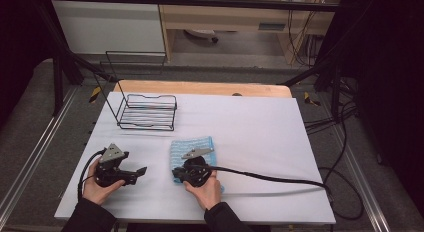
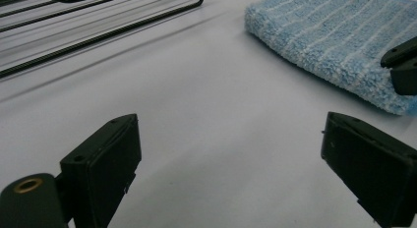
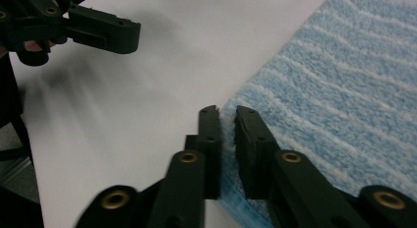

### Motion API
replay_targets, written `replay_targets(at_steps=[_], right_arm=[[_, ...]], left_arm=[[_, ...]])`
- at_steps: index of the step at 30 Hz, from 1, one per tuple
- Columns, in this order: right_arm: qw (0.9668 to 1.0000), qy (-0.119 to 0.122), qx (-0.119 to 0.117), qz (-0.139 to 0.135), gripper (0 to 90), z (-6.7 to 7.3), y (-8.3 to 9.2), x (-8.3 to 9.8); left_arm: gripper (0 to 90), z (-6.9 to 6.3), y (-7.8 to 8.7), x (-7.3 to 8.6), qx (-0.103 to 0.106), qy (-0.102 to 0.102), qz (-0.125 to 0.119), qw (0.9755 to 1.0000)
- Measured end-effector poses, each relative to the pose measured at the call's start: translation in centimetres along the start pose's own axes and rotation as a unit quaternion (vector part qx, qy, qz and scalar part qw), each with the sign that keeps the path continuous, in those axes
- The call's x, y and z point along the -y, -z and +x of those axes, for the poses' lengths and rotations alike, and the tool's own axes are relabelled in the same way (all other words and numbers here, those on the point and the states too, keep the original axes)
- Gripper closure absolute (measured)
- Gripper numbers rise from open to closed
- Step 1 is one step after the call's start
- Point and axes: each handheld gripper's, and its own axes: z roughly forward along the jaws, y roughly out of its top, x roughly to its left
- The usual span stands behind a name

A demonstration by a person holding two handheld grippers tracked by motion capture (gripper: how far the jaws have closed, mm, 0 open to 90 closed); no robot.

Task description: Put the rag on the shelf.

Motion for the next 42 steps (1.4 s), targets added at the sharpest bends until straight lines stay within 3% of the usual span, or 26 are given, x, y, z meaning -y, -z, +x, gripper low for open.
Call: replay_targets(at_steps=[1, 3, 6, 9, 10, 14, 16, 20, 25, 28, 31, 33, 37, 42], right_arm=[[0.9999, 0.009, -0.012, -0.004, 68.5, 0.0, 0.2, -0.1], [0.9998, 0.01, -0.017, -0.006, 64.0, 0.1, 0.4, -0.2], [0.9992, 0.031, -0.006, -0.026, 48.0, 0.1, 1.7, -0.9], [0.9987, 0.038, 0.003, -0.034, 42.7, -0.3, 2.4, -1.5], [0.9983, 0.036, 0.006, -0.045, 36.6, -1.0, 3.4, -1.8], [0.9976, 0.036, 0.026, -0.053, 30.0, -2.5, 4.9, -1.9], [0.9974, 0.026, 0.043, -0.052, 26.9, -4.4, 6.4, -1.6], [0.9972, 0.011, 0.055, -0.048, 28.8, -6.4, 8.1, -0.5], [0.9979, -0.002, 0.058, -0.029, 34.1, -7.8, 8.3, 1.4], [0.9981, 0.0, 0.057, -0.025, 37.9, -7.9, 8.0, 2.1], [0.9985, 0.003, 0.054, -0.01, 46.4, -7.8, 7.4, 2.9], [0.9985, 0.004, 0.054, -0.009, 48.2, -7.7, 7.4, 3.0], [0.9987, -0.006, 0.05, -0.002, 55.1, -7.7, 7.1, 3.2], [0.9987, -0.017, 0.048, 0.005, 60.2, -7.5, 6.9, 3.6]], left_arm=[[8.3, 0.0, 0.0, 0.0, 0.0, 0.0, 0.0, 1.0], [8.2, 0.0, 0.0, 0.0, 0.0, -0.001, 0.0, 1.0], [8.2, -0.1, 0.1, -0.1, 0.001, -0.002, -0.001, 1.0], [8.1, -0.3, 0.1, -0.3, 0.004, -0.003, -0.001, 1.0], [8.1, -0.4, 0.0, -0.3, 0.005, -0.004, -0.001, 1.0], [8.1, -1.0, -0.2, -0.8, 0.01, -0.004, 0.002, 0.9999], [8.7, -1.4, -0.4, -1.2, 0.011, 0.0, 0.004, 0.9999], [11.2, -2.5, -0.9, -2.2, 0.019, 0.01, 0.004, 0.9998], [18.0, -4.3, -2.2, -3.8, 0.022, 0.017, 0.019, 0.9994], [22.5, -5.7, -3.3, -4.3, 0.037, 0.025, 0.036, 0.9984], [31.0, -7.0, -4.3, -4.6, 0.043, 0.021, 0.054, 0.9974], [33.7, -7.7, -4.7, -4.4, 0.053, 0.03, 0.053, 0.9967], [45.7, -8.4, -5.2, -3.8, 0.074, 0.045, 0.063, 0.9942], [55.7, -8.9, -5.6, -3.5, 0.07, 0.044, 0.078, 0.9935]])
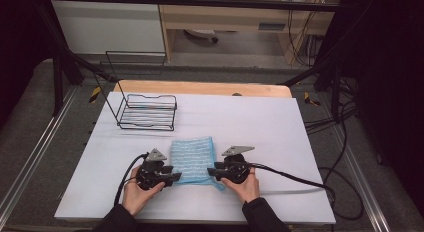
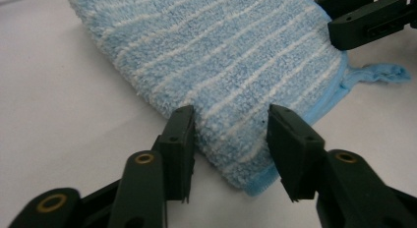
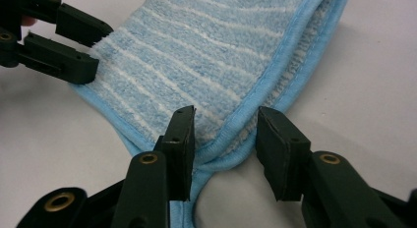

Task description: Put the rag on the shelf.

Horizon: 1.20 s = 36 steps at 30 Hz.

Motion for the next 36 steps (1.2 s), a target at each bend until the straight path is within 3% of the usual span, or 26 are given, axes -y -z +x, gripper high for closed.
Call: replay_targets(at_steps=[6, 10, 14, 24, 25, 26, 29, 36], right_arm=[[0.9999, -0.015, 0.0, -0.005, 65.4, 0.3, -0.2, 0.5], [0.9996, -0.026, -0.006, -0.008, 77.6, 0.3, -0.1, 0.4], [0.9991, -0.039, -0.009, -0.01, 81.1, 0.5, -0.1, 0.3], [0.9963, -0.078, -0.034, 0.016, 77.2, 2.2, 0.3, 0.4], [0.9961, -0.078, -0.037, 0.019, 75.1, 2.2, 0.3, 0.5], [0.9966, -0.073, -0.036, 0.011, 65.8, 2.2, 0.3, 0.4], [0.9984, -0.053, -0.016, -0.01, 60.6, 1.9, 0.4, 0.2], [0.9969, -0.066, -0.041, -0.005, 71.6, 1.9, -0.8, 0.4]], left_arm=[[68.9, -0.1, -0.3, 0.1, 0.007, 0.01, 0.006, 0.9999], [78.0, 0.1, -0.3, 0.0, 0.012, 0.019, 0.007, 0.9997], [82.2, 0.2, -0.1, 0.0, 0.017, 0.029, 0.006, 0.9994], [83.6, 0.9, 1.5, 0.7, 0.038, 0.037, 0.02, 0.9984], [83.6, 1.0, 1.6, 0.8, 0.039, 0.035, 0.022, 0.9984], [83.6, 1.0, 1.7, 1.0, 0.035, 0.034, 0.022, 0.9985], [83.5, 1.0, 2.0, 1.3, 0.024, 0.024, 0.023, 0.9992], [83.6, 1.1, 2.8, 1.6, 0.012, 0.014, 0.025, 0.9995]])
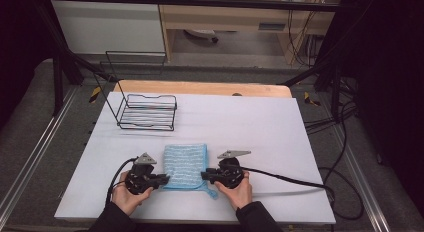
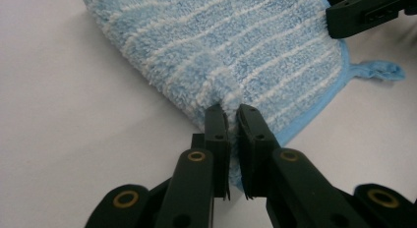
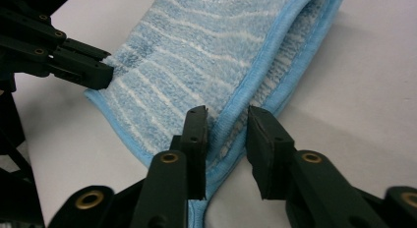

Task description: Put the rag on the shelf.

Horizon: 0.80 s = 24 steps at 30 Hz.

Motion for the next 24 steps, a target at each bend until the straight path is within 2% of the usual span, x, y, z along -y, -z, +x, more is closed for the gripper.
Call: replay_targets(at_steps=[2, 3, 7, 12, 13, 14, 18, 20, 22, 23, 24], right_arm=[[1.0, -0.006, -0.006, 0.004, 74.6, 0.2, -0.1, 0.0], [1.0, 0.007, -0.003, 0.004, 76.5, 0.7, -0.3, 0.0], [0.9999, 0.012, -0.001, 0.001, 76.8, 1.5, -0.8, 0.1], [1.0, 0.007, 0.001, -0.004, 75.0, 1.6, -0.8, 0.3], [0.9998, 0.016, 0.006, -0.008, 72.7, 1.5, -0.7, 0.2], [0.9998, 0.016, 0.006, -0.008, 69.3, 1.5, -0.7, 0.2], [0.9979, 0.056, 0.022, -0.024, 53.4, 1.3, -0.2, -0.1], [0.996, 0.078, 0.031, -0.031, 45.8, 1.2, 0.2, -0.4], [0.9946, 0.092, 0.032, -0.035, 37.9, 1.0, 0.6, -0.8], [0.9944, 0.094, 0.031, -0.038, 36.7, 0.8, 0.8, -0.9], [0.9946, 0.092, 0.028, -0.039, 34.6, 0.7, 1.1, -1.1]], left_arm=[[83.6, 0.2, 0.3, 0.1, 0.0, -0.001, 0.001, 1.0], [83.6, 0.3, 0.4, 0.2, 0.002, 0.0, 0.003, 1.0], [83.5, 0.7, 0.9, 0.4, -0.005, -0.004, 0.001, 1.0], [80.6, 0.8, 0.6, 0.6, -0.007, -0.015, 0.003, 0.9999], [75.8, 0.7, 0.6, 0.6, -0.011, -0.02, 0.002, 0.9997], [75.8, 0.6, 0.7, 0.5, -0.015, -0.024, 0.0, 0.9996], [61.2, 0.5, 1.6, 0.0, -0.025, -0.036, -0.023, 0.9988], [50.8, 0.7, 2.0, -0.2, -0.027, -0.04, -0.035, 0.9982], [39.4, 1.1, 2.2, -0.5, -0.027, -0.043, -0.045, 0.9977], [39.4, 1.3, 2.3, -0.7, -0.03, -0.044, -0.047, 0.9975], [35.5, 1.4, 2.3, -0.9, -0.032, -0.045, -0.05, 0.9972]])
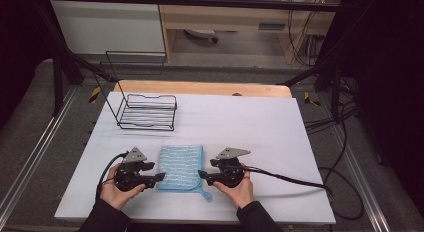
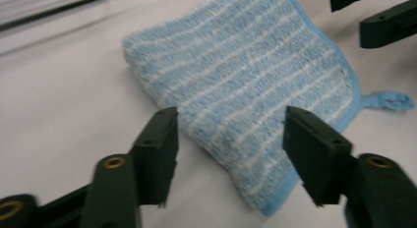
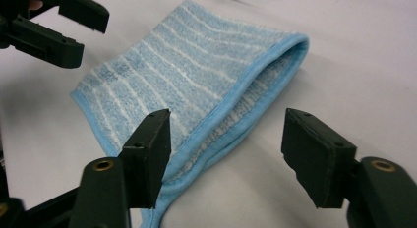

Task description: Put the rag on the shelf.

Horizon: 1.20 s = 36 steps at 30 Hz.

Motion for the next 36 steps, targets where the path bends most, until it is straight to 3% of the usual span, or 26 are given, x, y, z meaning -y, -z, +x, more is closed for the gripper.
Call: replay_targets(at_steps=[5, 9, 13, 19, 25, 29, 36], right_arm=[[0.9999, 0.014, -0.001, -0.003, 17.8, -1.0, 0.7, -0.4], [0.9998, 0.019, 0.007, -0.004, 10.3, -2.0, 1.2, -0.4], [0.9998, 0.018, 0.012, -0.003, 6.8, -2.7, 1.7, -0.4], [0.9996, 0.016, 0.021, -0.005, 5.7, -3.4, 2.3, 0.1], [0.9997, 0.015, 0.018, -0.005, 6.2, -3.4, 2.4, 0.3], [0.9997, 0.016, 0.02, -0.001, 6.6, -3.4, 2.4, 0.3], [0.9997, 0.013, 0.017, 0.008, 7.0, -3.3, 1.9, 0.6]], left_arm=[[21.0, 1.0, -0.2, -1.0, -0.004, 0.003, -0.001, 1.0], [13.9, 1.8, -0.7, -1.8, -0.01, 0.009, 0.003, 0.9999], [9.9, 2.5, -1.3, -2.7, -0.019, 0.014, 0.003, 0.9997], [10.1, 3.3, -2.3, -4.2, -0.05, 0.02, 0.004, 0.9985], [21.7, 4.6, -3.8, -4.7, -0.071, 0.047, 0.007, 0.9964], [36.0, 5.3, -4.7, -4.4, -0.066, 0.071, 0.004, 0.9952], [55.4, 5.3, -5.8, -4.0, -0.061, 0.067, 0.018, 0.9957]])
